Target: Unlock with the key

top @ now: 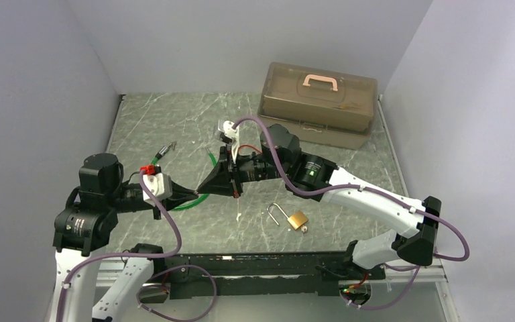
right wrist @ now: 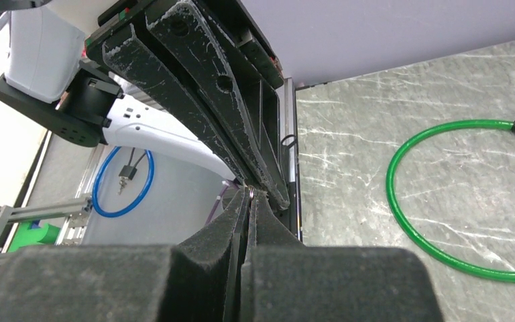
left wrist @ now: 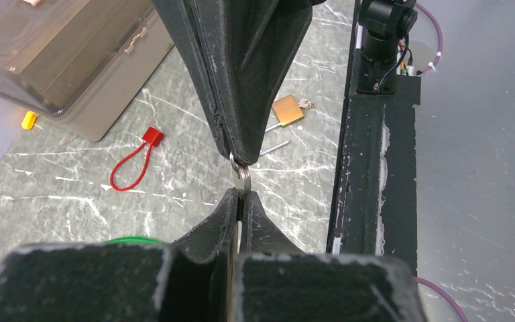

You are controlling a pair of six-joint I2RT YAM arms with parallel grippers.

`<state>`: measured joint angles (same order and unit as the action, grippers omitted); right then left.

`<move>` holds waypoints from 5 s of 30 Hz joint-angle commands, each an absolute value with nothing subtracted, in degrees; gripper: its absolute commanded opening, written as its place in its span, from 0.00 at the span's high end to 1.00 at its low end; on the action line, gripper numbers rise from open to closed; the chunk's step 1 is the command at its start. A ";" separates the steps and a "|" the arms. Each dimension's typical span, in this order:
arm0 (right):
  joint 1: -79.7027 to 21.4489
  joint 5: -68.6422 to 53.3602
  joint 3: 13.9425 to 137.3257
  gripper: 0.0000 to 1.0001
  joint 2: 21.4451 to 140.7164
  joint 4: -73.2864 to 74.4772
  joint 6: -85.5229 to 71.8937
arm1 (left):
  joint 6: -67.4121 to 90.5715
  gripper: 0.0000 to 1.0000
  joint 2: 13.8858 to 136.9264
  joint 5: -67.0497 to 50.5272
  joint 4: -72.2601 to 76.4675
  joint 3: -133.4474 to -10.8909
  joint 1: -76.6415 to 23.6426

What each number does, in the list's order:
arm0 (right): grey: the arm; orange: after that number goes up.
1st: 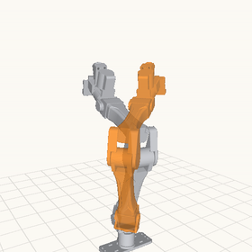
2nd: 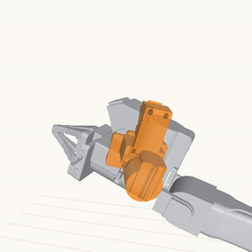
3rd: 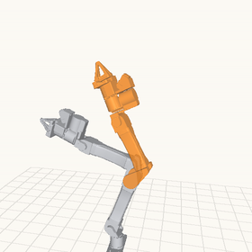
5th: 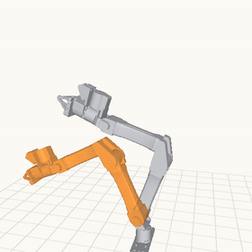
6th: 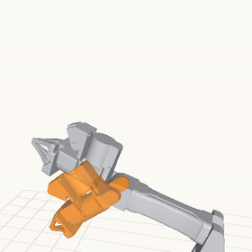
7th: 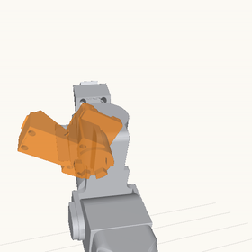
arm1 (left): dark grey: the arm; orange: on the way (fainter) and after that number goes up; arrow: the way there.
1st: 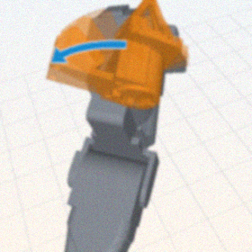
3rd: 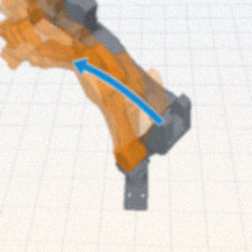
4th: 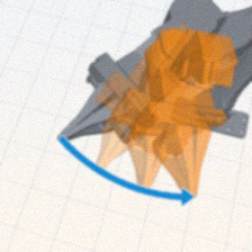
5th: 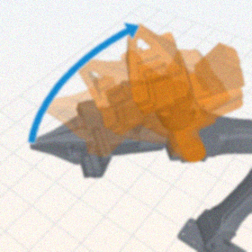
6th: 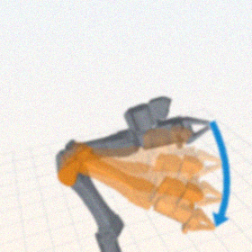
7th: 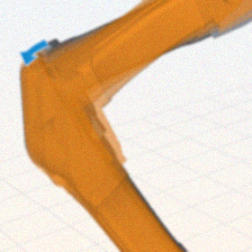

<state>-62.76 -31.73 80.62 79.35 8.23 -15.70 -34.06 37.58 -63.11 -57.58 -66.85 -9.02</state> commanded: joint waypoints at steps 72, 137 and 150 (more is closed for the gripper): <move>-71.46 -21.83 92.04 1.00 77.33 20.78 2.13 | -39.50 0.52 48.09 -73.31 -86.48 -89.99 -9.14; -71.54 -23.46 92.71 1.00 77.20 20.22 -0.53 | -27.13 1.00 41.26 -70.46 -70.64 -86.48 -9.14; -71.72 -22.04 96.15 1.00 79.01 24.75 2.89 | -26.16 1.00 42.30 -71.21 -72.47 -89.55 -9.19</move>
<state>-72.03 -23.92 93.10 78.72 21.78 0.47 -26.85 42.11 -69.54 -71.44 -86.70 -8.99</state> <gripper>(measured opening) 0.065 0.007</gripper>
